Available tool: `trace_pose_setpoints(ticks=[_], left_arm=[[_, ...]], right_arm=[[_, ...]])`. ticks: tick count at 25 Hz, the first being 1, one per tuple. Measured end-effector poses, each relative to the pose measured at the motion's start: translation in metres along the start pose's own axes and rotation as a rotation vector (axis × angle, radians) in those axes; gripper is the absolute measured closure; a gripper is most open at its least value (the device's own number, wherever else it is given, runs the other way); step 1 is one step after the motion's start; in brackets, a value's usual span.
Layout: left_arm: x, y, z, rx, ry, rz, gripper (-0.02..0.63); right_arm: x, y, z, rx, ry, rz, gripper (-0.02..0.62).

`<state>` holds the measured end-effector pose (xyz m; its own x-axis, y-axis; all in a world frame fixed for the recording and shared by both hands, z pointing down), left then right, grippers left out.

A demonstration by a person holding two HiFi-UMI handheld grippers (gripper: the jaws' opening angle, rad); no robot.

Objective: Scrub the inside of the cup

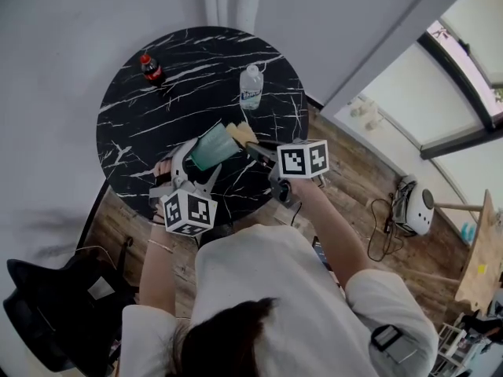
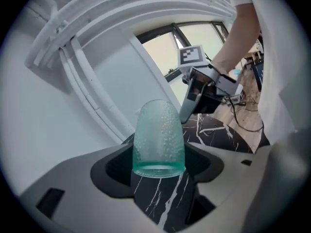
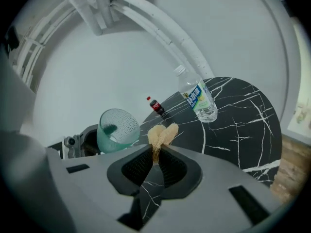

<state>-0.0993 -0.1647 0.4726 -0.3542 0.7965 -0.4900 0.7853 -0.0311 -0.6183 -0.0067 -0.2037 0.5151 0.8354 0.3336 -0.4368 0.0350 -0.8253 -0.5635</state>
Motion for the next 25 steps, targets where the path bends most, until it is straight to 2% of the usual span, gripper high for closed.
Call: trace_pose_setpoints(ticks=[5, 15, 21, 25], left_arm=[[-0.002, 0.002, -0.006, 0.116, -0.022, -0.032, 0.291], [-0.008, -0.005, -0.016, 0.2, -0.072, -0.034, 0.291], [-0.02, -0.03, -0.03, 0.27, -0.108, 0.044, 0.291], [-0.028, -0.042, -0.052, 0.288, -0.155, 0.098, 0.291]], right_arm=[[-0.015, -0.023, 0.013, 0.132, 0.013, 0.053, 0.538], [-0.021, -0.016, 0.021, 0.305, -0.059, -0.016, 0.538], [-0.022, -0.015, 0.023, 0.423, -0.123, -0.004, 0.538], [-0.028, -0.018, 0.012, 0.441, -0.18, 0.015, 0.538]])
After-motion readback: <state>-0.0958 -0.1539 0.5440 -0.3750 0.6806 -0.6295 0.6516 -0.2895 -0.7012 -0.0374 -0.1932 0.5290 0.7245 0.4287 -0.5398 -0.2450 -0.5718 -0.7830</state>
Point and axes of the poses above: the fingertips, and each gripper's own axes: x backward along the fingers, z to its left, y out of its top, the point moved 1 cm from there along x, backward along the fingers, and after that the axes turned 4 degrees about -x, right-handed, at the moved point
